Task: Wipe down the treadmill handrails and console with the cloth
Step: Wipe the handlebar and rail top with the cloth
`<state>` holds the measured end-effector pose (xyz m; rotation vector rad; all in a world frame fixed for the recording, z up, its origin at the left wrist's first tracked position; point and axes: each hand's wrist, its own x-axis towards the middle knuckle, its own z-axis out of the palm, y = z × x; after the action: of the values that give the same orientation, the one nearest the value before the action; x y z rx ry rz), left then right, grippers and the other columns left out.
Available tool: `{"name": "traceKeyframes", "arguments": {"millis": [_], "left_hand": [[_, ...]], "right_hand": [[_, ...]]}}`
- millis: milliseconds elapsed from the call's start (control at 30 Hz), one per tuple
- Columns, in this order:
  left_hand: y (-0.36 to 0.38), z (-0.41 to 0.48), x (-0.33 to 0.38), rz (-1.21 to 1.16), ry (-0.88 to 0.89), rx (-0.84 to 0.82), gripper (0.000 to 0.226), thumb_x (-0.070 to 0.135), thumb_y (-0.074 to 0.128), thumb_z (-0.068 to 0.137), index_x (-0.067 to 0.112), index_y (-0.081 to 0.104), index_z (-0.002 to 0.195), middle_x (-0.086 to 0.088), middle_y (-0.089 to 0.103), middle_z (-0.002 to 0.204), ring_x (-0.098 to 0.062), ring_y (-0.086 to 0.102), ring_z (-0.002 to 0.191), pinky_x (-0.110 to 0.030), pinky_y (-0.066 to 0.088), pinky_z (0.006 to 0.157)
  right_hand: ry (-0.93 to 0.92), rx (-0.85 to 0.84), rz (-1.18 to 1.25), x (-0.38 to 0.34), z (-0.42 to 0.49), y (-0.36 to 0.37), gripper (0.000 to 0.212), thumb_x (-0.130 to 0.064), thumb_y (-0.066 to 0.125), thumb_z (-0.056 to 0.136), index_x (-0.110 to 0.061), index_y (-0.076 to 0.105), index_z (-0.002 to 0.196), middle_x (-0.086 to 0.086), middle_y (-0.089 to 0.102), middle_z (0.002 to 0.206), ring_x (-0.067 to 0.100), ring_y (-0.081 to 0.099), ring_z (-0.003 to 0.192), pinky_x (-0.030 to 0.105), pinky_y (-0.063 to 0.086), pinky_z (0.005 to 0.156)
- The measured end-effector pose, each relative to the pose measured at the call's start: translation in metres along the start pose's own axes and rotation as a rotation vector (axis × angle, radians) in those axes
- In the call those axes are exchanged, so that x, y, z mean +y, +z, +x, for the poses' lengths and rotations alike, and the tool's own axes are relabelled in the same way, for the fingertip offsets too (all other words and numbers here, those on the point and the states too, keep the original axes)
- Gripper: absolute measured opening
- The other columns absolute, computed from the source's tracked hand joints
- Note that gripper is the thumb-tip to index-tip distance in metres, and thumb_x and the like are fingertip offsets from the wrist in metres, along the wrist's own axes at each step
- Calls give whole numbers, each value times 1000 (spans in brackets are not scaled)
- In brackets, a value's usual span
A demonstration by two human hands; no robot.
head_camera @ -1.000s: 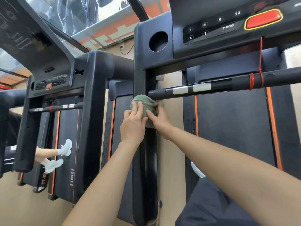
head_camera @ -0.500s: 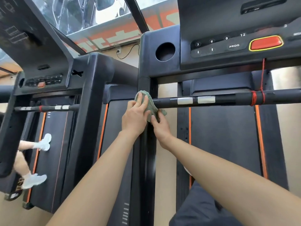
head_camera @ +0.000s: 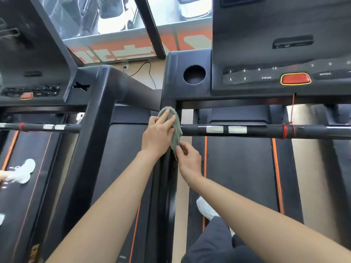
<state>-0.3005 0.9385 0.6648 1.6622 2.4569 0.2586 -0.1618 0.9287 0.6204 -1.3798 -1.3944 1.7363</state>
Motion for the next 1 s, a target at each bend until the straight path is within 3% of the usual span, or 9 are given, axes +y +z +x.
{"name": "traceKeyframes", "arguments": {"millis": [133,267,333,433,500,567,633,733,1000], "left_hand": [[12,-29,-4,-209,-84,103,43,26,65,97,30,61,139,15,45,155,-18,44,113,-38,53,86],[8,-50,-7,-373,-163,170,30,21,75,82,26,74,111,12,63,126,-16,55,112,-38,51,95],[4,-53,-6,-428,-222,238,20,21,72,82,27,73,102,14,62,112,-12,60,102,-38,53,89],[2,-47,-7,-503,-362,232,33,24,70,90,27,66,123,10,57,119,-12,62,96,-33,52,86],[1,-42,-8,-502,-438,136,44,30,70,92,26,60,135,9,59,123,-10,62,95,-30,47,87],[-3,-40,-10,-481,-488,93,37,34,72,91,25,66,126,10,68,107,-9,64,88,-33,50,87],[-7,-41,-12,-464,-532,89,18,33,75,88,29,71,105,10,68,85,-8,63,81,-36,52,84],[-16,-36,-9,-471,-519,59,8,28,74,89,30,68,85,9,69,79,-8,64,80,-36,53,79],[-56,11,6,-515,-295,72,12,22,70,94,34,68,96,12,69,81,-7,63,79,-37,55,75]], "right_hand": [[-4,-39,-70,5,4,-16,21,-29,59,100,-23,69,82,0,69,80,10,60,73,35,56,74],[-94,-73,-430,11,8,-29,32,-44,65,93,-33,57,64,-10,59,101,11,60,88,29,45,81],[-168,-59,-541,6,8,-34,33,-50,64,91,-32,55,65,-17,57,102,10,62,82,30,48,78],[-259,-48,-533,-6,13,-33,12,-42,65,92,-34,57,93,-20,58,99,6,61,70,32,50,76],[-279,-110,-445,-16,20,-28,30,-31,66,93,-32,56,122,-20,58,102,6,59,71,31,49,81],[-257,-182,-427,-23,29,-23,47,-25,63,95,-31,49,140,-16,58,93,8,57,79,28,47,83],[-254,-206,-471,-27,36,-18,37,-24,62,95,-30,55,131,-14,57,83,12,57,82,32,49,82],[-229,-245,-502,-36,46,-19,9,-24,64,92,-27,58,97,-11,56,69,16,57,71,35,50,71],[-383,-158,-345,-101,85,-58,20,-15,70,82,-26,55,76,-10,54,96,2,53,77,25,47,73]]}}
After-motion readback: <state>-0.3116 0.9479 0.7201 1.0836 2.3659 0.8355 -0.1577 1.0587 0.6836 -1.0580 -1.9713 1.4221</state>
